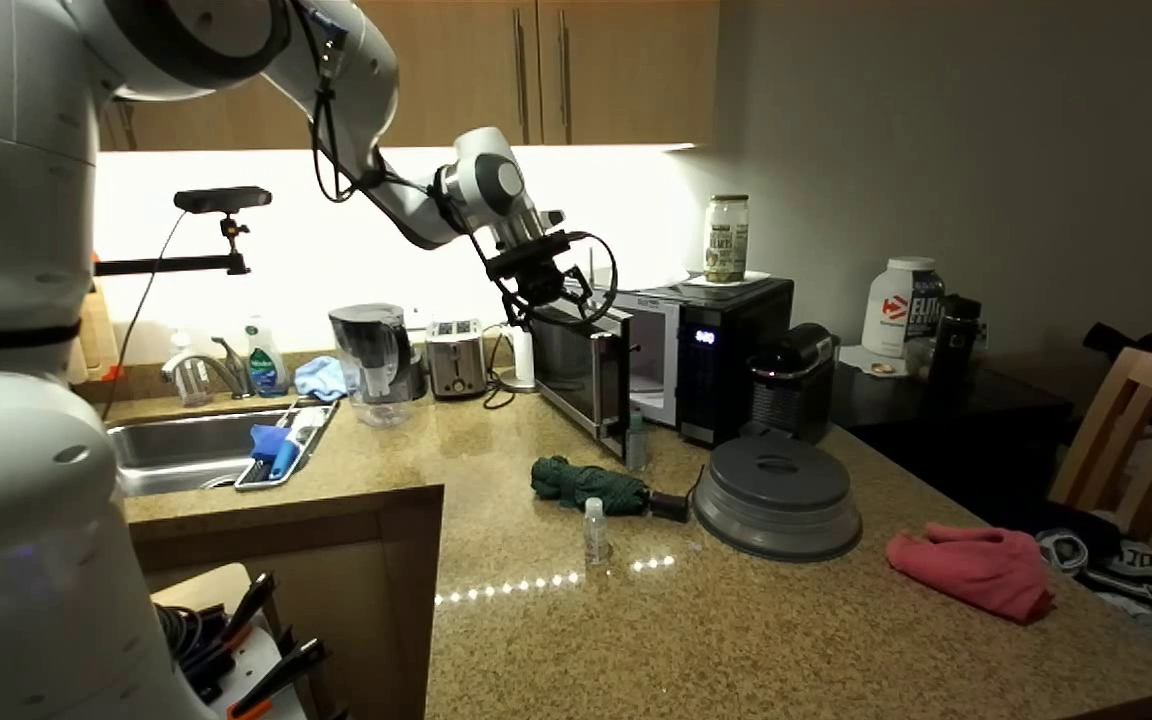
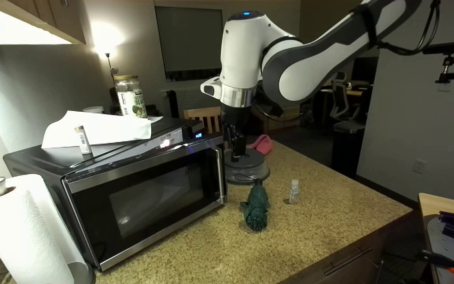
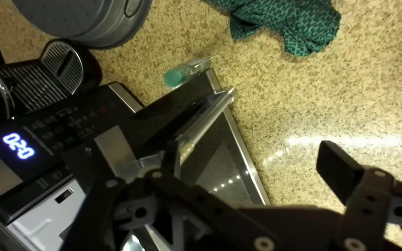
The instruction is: Close the microwave door
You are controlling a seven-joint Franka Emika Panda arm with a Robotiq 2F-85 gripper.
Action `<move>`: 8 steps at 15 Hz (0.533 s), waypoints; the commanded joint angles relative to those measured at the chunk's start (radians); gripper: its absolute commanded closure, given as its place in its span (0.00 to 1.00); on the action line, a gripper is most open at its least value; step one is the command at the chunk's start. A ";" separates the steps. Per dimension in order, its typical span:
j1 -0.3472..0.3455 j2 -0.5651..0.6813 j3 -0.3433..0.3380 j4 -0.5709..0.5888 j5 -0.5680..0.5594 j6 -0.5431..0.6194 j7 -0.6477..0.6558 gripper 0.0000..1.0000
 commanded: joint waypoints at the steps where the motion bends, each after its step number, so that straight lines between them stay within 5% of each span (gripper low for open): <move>1: 0.007 -0.048 0.022 -0.058 -0.002 0.042 0.043 0.00; 8: 0.023 -0.101 0.100 -0.131 0.109 0.001 0.030 0.00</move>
